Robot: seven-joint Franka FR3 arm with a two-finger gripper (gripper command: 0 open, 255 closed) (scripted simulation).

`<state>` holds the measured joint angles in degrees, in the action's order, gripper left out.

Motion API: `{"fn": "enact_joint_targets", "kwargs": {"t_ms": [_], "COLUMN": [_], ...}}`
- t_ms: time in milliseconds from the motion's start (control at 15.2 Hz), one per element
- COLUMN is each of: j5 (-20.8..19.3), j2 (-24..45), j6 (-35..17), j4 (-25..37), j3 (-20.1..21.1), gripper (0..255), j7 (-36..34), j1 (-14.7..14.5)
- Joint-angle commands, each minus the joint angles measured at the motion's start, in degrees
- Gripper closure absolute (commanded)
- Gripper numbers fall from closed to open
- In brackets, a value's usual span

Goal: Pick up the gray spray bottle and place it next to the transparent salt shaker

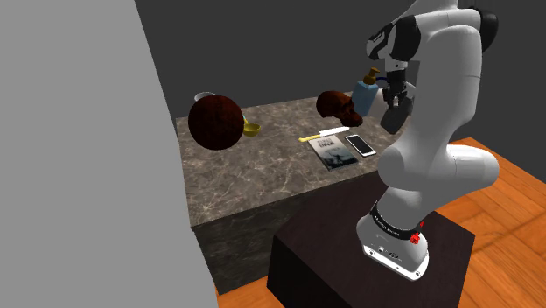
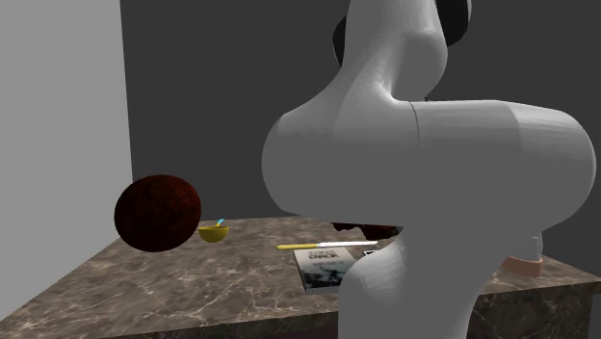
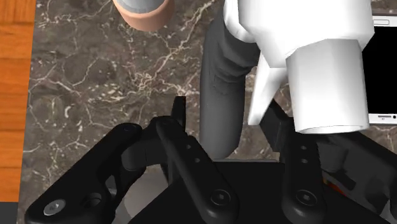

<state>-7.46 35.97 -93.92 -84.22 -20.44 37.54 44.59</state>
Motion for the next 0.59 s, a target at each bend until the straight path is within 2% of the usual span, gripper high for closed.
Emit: {"fn": "enact_joint_targets", "kwargs": {"t_ms": [0, 264, 528], "j5": [0.00, 0.00, 0.70], "j2": [0.00, -0.01, 2.46], "j6": [0.00, 0.00, 8.23], "j4": [0.00, 0.00, 10.60], "j3": [0.00, 0.00, 0.29], "gripper": [0, 0, 0], "j7": [0.00, 0.00, 0.73], "j1": [0.00, 0.00, 0.18]}}
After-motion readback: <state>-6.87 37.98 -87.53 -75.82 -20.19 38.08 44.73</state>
